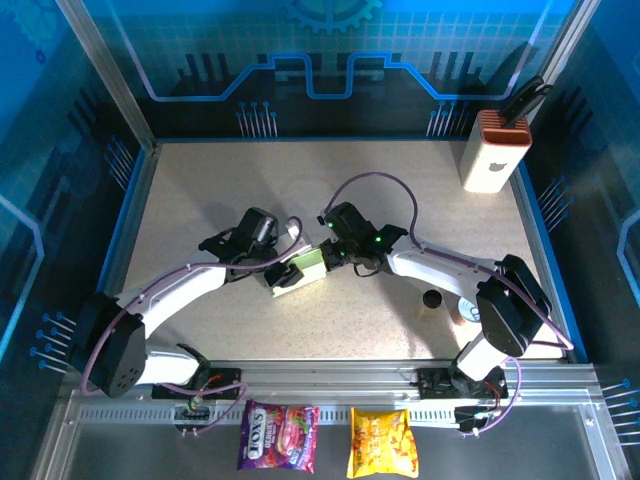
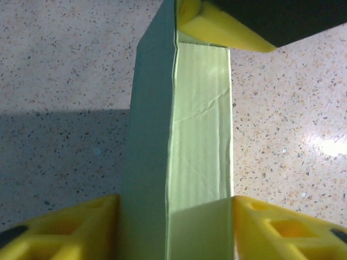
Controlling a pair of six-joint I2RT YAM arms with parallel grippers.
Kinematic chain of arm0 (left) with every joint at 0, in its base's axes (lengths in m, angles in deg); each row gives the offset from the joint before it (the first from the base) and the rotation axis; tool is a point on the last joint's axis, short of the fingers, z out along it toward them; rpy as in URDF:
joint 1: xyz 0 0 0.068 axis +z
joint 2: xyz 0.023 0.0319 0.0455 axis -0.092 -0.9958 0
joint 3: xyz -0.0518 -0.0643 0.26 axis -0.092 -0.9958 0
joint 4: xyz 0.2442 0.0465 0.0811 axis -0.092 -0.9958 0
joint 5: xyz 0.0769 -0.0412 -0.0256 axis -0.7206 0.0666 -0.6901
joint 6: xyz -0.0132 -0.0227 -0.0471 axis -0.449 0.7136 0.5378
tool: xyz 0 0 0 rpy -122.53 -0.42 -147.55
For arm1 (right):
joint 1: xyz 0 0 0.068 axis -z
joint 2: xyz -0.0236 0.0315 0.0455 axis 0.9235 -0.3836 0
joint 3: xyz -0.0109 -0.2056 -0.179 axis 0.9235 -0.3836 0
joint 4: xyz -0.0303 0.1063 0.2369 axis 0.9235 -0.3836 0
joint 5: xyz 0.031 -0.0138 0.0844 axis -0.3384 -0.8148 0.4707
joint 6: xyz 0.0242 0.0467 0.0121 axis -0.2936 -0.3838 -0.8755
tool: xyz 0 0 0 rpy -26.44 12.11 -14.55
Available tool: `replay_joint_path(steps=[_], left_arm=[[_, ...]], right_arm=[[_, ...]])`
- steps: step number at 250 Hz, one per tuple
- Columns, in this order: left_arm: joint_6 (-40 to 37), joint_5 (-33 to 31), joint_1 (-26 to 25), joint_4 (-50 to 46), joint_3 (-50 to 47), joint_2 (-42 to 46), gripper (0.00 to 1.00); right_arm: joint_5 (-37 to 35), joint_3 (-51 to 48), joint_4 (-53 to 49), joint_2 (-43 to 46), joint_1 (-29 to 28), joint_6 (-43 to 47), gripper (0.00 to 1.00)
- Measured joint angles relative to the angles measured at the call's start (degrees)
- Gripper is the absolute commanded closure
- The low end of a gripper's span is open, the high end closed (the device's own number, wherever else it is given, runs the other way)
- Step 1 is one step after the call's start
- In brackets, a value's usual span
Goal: Fold the paper box
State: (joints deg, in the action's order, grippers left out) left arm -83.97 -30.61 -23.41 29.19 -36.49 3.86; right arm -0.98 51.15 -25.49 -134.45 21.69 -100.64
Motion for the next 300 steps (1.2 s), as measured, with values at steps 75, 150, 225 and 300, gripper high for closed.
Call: replay_joint_path(steps=[75, 150, 225, 300], left_arm=[[-1.29, -0.15, 0.0, 0.81, -0.22, 0.0, 0.67], [-1.44, 0.52, -0.22, 3.32, -0.83, -1.46, 0.66], [-1.44, 0.7, -0.37, 4.72, -0.83, -2.21, 0.65], [-1.44, 0.7, -0.48, 4.72, -0.83, -2.21, 0.64]], right_arm=[[-0.26, 0.61, -1.25, 0.0, -0.02, 0.04, 1.0], [-0.63, 1.88, -3.37, 0.35, -0.04, 0.44, 0.76], [1.07, 2.89, -4.22, 4.57, 0.2, -0.2, 0.7], [5.66, 7.1, -3.69, 3.04, 2.34, -1.38, 0.8]])
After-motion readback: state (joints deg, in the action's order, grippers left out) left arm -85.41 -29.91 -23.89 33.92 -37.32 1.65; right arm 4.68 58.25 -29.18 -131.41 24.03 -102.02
